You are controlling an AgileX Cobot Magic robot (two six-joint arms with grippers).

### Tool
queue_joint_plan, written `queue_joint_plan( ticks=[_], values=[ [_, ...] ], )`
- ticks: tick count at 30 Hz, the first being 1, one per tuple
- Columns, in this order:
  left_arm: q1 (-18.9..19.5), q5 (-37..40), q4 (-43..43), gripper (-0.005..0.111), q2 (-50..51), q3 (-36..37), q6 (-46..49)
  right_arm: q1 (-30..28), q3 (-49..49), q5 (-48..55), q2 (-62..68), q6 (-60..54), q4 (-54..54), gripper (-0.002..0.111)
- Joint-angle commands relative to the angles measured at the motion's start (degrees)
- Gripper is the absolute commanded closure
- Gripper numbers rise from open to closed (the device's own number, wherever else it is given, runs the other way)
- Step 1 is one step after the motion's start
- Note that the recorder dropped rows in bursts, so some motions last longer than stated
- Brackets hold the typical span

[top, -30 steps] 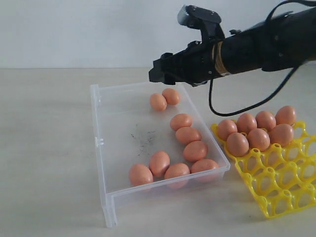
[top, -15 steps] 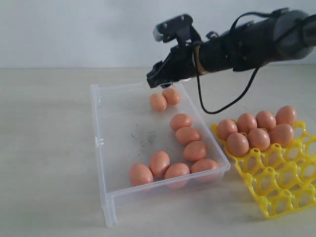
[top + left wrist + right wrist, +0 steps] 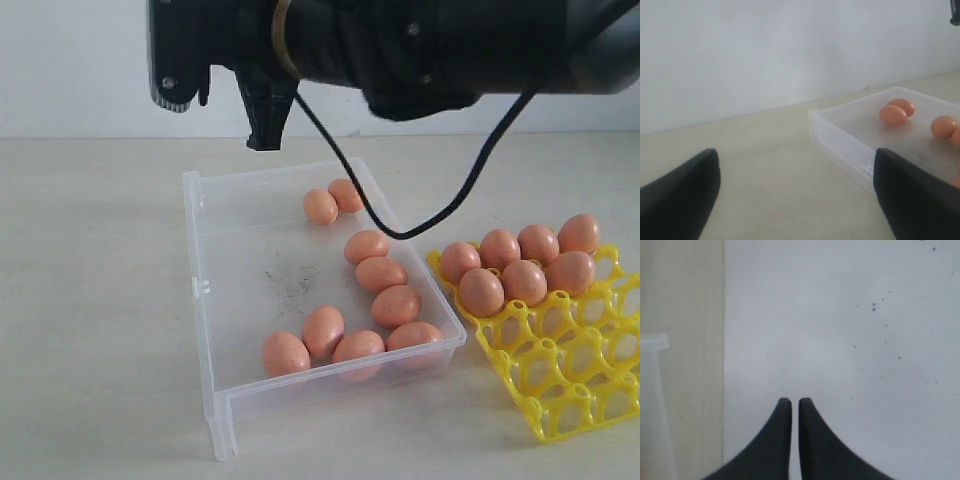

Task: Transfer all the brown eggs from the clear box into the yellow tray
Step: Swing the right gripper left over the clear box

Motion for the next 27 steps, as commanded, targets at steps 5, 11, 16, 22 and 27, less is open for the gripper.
queue_joint_plan(
  ticks=[5, 11, 16, 22, 27],
  values=[
    [-0.4, -0.4, -0.4, 0.029, -0.2, 0.2, -0.5, -2.8, -5.9, 20.8, 1.8, 42.1, 13.1, 0.108],
    [-0.4, -0.4, -0.4, 0.029, -0.2, 0.2, -0.5, -15.6, -6.4, -19.5, 3.8, 74.5, 28.7, 0.108],
    [-0.4, -0.4, -0.4, 0.029, -0.2, 0.2, -0.5, -18.4, -8.0, -32.2, 7.7, 67.8, 30.3, 0.108],
    [-0.4, -0.4, -0.4, 0.029, -0.2, 0.2, -0.5, -10.6, -8.0, -29.3, 5.5, 33.5, 0.6, 0.109],
    [-0.4, -0.4, -0.4, 0.029, -0.2, 0.2, -0.5, 1.8, -7.7, 7.4, 6.5, -5.4, 0.6, 0.109]
  ],
)
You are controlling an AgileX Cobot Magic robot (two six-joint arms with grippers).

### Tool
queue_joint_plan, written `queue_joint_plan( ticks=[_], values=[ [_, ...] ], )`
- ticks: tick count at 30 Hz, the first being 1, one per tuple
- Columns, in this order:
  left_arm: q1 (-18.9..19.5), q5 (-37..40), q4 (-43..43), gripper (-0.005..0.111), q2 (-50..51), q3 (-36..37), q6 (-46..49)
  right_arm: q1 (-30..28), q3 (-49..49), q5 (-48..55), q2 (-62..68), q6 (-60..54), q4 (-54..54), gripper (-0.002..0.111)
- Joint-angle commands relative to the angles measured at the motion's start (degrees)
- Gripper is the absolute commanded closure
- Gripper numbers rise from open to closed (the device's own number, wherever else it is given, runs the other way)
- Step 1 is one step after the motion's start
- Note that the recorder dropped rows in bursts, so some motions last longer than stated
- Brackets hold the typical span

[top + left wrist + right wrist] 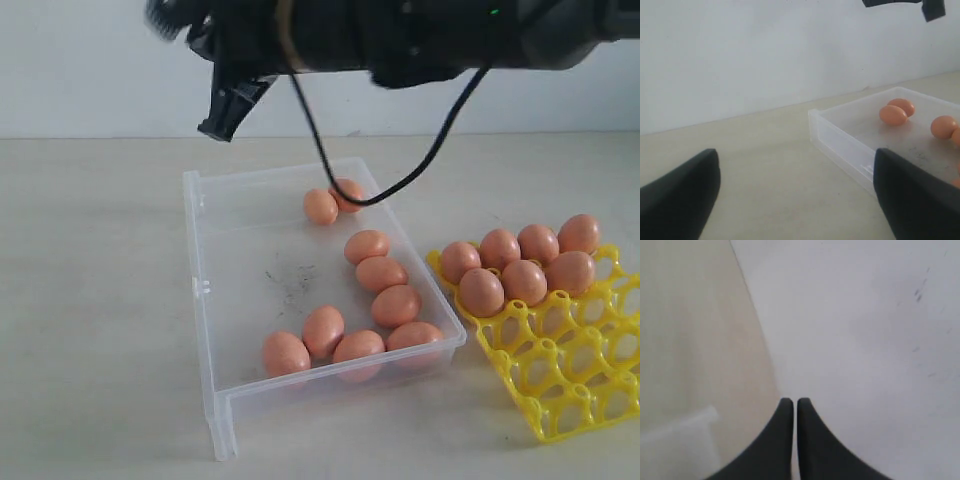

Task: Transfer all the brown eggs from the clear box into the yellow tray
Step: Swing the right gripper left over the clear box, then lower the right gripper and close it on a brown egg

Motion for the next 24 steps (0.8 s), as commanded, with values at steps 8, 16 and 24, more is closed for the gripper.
queue_joint_plan(
  ticks=[8, 16, 24],
  values=[
    [-0.4, -0.4, -0.4, 0.029, -0.2, 0.2, -0.5, 8.3, -1.9, 59.5, 8.1, -25.0, -1.5, 0.109],
    [-0.4, -0.4, -0.4, 0.029, -0.2, 0.2, -0.5, -5.5, -13.3, 56.9, 8.2, -38.0, 69.9, 0.109],
    [-0.4, -0.4, -0.4, 0.029, -0.2, 0.2, -0.5, -11.9, -13.4, 51.9, 9.5, -57.9, 104.5, 0.099]
  ],
)
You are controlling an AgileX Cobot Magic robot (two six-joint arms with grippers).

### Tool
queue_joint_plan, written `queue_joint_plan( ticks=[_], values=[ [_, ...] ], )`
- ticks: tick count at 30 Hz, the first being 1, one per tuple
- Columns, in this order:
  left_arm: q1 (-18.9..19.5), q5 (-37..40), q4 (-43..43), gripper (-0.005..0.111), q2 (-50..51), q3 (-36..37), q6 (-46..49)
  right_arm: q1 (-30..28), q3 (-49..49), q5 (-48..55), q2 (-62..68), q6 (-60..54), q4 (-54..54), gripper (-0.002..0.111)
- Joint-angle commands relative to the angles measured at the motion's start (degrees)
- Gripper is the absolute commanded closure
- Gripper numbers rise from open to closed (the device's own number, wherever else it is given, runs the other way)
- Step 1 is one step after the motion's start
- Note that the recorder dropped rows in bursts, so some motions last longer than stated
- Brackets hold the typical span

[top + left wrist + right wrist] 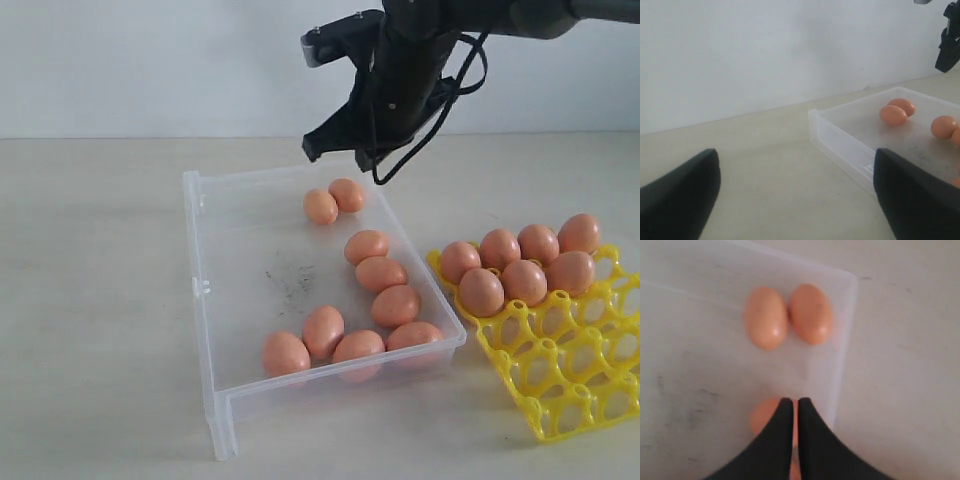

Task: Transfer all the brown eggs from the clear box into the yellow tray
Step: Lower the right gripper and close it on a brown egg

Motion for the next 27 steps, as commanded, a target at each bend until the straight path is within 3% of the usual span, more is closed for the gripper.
queue_joint_plan(
  ticks=[1, 6, 27],
  values=[
    [-0.4, -0.4, -0.4, 0.029, -0.2, 0.2, -0.5, -1.2, -0.5, -3.6, 1.0, -8.4, 11.3, 0.094],
    [-0.4, -0.4, -0.4, 0.029, -0.2, 0.2, -0.5, -1.2, -2.1, -3.9, 4.9, -5.8, 10.8, 0.049],
    [-0.4, -0.4, -0.4, 0.029, -0.2, 0.2, -0.5, -1.1, -27.2, 5.3, 23.9, -4.9, 11.2, 0.048]
  ],
)
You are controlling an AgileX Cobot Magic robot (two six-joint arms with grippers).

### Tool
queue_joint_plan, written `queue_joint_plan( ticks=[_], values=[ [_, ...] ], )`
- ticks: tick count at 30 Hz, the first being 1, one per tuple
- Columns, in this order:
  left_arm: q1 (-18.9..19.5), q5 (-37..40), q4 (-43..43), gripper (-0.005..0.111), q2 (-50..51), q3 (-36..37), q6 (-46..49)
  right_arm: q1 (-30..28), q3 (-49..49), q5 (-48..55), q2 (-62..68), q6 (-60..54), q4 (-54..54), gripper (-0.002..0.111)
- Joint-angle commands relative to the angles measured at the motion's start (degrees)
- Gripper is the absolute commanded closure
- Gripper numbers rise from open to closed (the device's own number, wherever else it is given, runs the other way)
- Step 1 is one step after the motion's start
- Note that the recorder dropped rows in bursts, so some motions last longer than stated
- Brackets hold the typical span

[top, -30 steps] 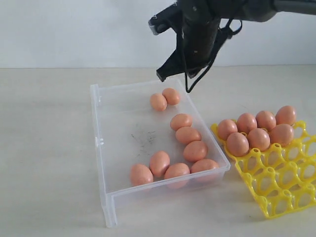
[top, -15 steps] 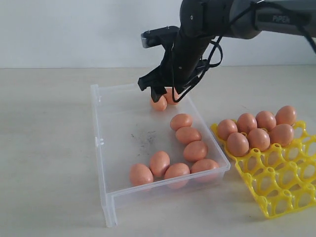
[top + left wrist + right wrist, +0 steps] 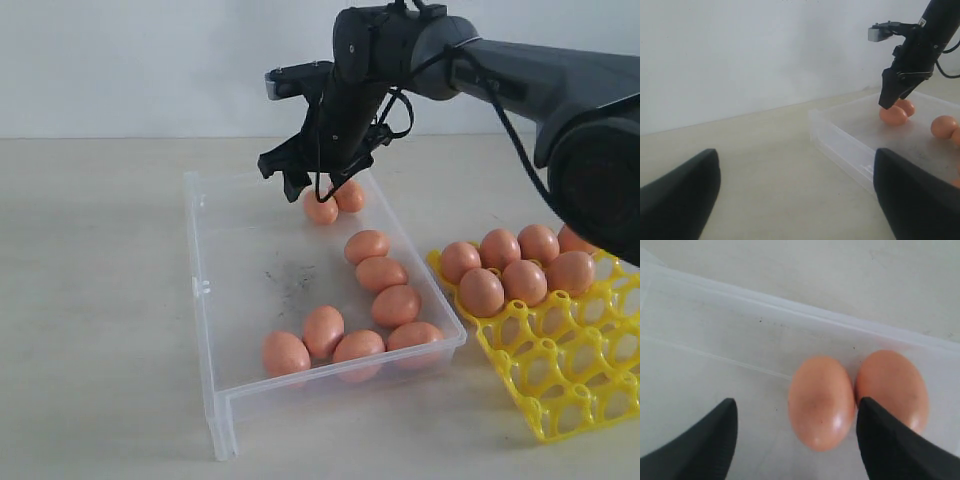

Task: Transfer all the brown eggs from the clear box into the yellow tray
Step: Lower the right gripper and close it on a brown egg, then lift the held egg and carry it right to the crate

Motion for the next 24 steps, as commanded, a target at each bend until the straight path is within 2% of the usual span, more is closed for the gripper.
queue_joint_plan(
  ticks=[1, 5, 9, 14, 18, 19, 20, 21, 24],
  values=[
    [-0.4, -0.4, -0.4, 0.029, -0.2, 0.2, -0.5, -0.4, -3.7, 1.5, 2.6, -0.2, -1.2, 0.048],
    [-0.4, -0.4, -0.4, 0.029, -0.2, 0.2, -0.5, -0.4, -4.3, 1.1, 4.7, 0.5, -5.4, 0.048],
    [-0.4, -0.4, -0.4, 0.029, -0.2, 0.2, -0.5, -0.4, -4.3, 0.5, 6.9, 0.8, -6.2, 0.060],
    [-0.4, -0.4, -0.4, 0.029, -0.2, 0.2, -0.5, -0.4, -4.3, -1.4, 8.2, 0.8, -6.2, 0.062],
    [-0.4, -0.4, -0.4, 0.029, -0.2, 0.2, -0.5, -0.4, -4.3, -7.1, 8.2, 0.9, -6.0, 0.084],
    [-0.4, -0.4, -0.4, 0.029, -0.2, 0.2, -0.5, -0.4, -4.3, -8.6, 8.2, 0.4, -5.8, 0.098],
    [-0.4, -0.4, -0.4, 0.029, -0.2, 0.2, -0.5, -0.4, -4.3, -9.1, 8.2, -0.2, -5.8, 0.105],
    [-0.4, -0.4, -0.4, 0.029, -0.2, 0.2, -0.5, -0.4, -4.3, -9.8, 8.2, -1.7, -5.7, 0.108],
    [-0.4, -0.4, -0.4, 0.029, -0.2, 0.2, -0.5, -0.4, -4.3, -15.9, 8.2, -3.0, -2.8, 0.108]
  ],
)
